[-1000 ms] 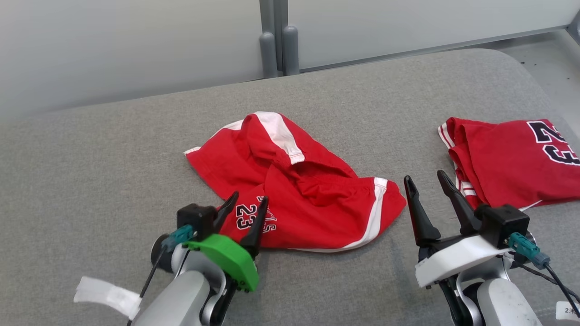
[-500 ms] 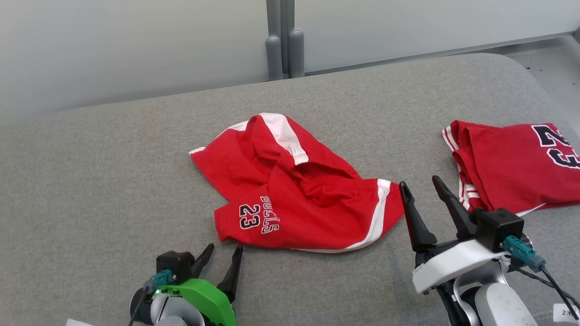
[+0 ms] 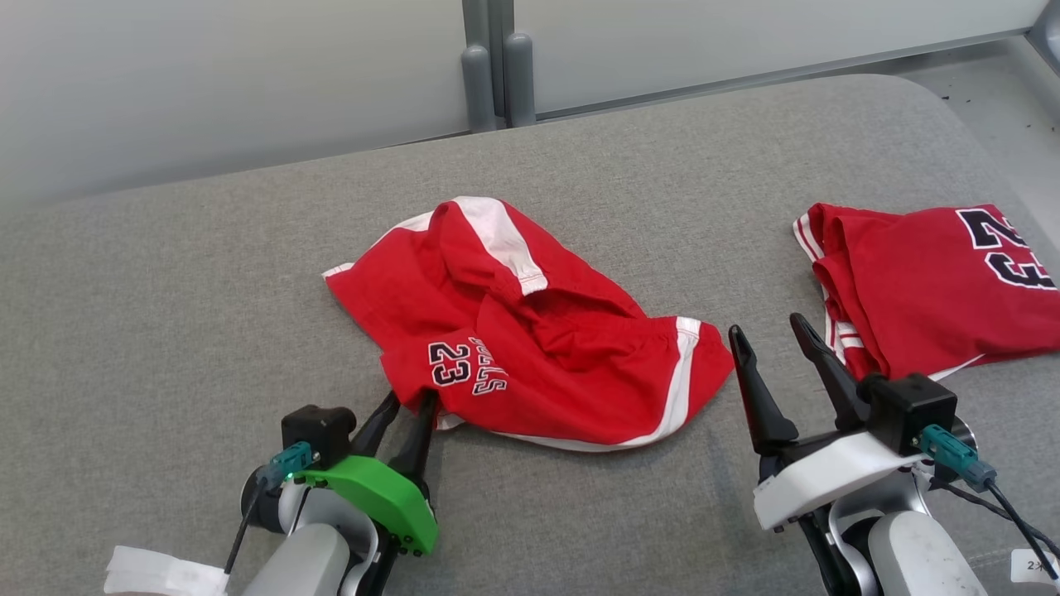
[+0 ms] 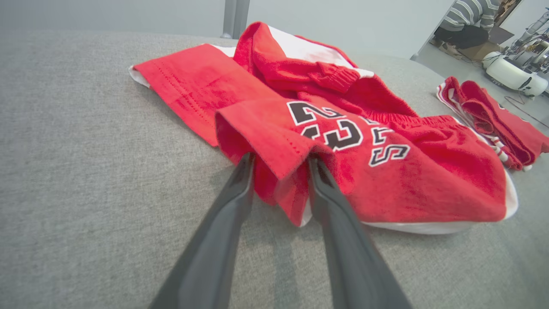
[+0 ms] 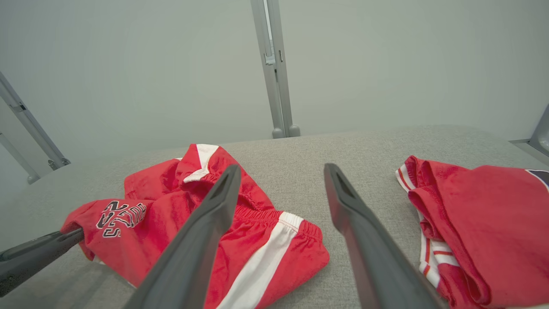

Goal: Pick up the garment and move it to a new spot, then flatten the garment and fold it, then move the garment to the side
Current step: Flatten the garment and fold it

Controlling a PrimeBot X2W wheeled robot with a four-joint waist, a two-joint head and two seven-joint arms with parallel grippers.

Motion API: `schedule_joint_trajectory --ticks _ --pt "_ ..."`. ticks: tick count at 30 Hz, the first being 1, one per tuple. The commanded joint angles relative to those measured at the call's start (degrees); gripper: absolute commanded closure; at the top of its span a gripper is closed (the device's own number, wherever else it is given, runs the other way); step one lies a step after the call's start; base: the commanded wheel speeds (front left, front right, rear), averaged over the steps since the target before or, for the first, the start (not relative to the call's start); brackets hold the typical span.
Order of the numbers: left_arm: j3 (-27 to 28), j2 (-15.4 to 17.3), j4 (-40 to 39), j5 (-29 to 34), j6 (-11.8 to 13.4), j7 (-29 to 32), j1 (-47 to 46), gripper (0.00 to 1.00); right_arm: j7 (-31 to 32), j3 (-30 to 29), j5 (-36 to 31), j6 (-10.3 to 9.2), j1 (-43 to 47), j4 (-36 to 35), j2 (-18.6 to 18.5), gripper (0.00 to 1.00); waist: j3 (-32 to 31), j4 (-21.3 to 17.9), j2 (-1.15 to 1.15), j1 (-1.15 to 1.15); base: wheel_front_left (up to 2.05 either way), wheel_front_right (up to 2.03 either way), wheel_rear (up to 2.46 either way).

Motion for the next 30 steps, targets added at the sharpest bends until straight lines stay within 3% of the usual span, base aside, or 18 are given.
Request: schedule_joint_trajectory --ticks 1,11,16,23,30 --pt "1.1 -0.5 -1.6 0.7 -0.3 0.0 0.5 1.00 0.0 -0.2 -0.1 0.00 -0.4 0.1 -0.2 0.00 -0.2 0.2 0.18 0.00 0.00 0.00 0.00" --pt "5.7 0.3 -16.5 5.7 -0.8 0.0 7.5 1.00 -0.7 -1.0 0.6 0.00 1.2 0.5 -0.1 0.00 -2.9 3.3 0.18 0.00 0.00 0.00 0.00" --pt "6.0 3.0 -22.6 6.8 1.6 1.3 10.9 1.00 -0.8 -0.8 1.0 0.00 1.7 0.8 -0.2 0.00 -3.7 4.1 0.18 0.00 0.00 0.00 0.00" --pt "8.1 8.3 -36.8 6.0 6.2 8.7 16.4 1.00 -1.6 -0.7 1.5 0.00 1.7 1.1 -0.1 0.00 -3.2 4.2 0.18 0.00 0.00 0.00 0.00" --pt "9.0 9.6 -38.1 6.1 7.7 12.5 12.3 1.00 -2.0 0.3 1.9 0.00 -0.3 1.5 -0.2 0.00 -1.1 2.7 0.18 0.00 0.00 0.00 0.00"
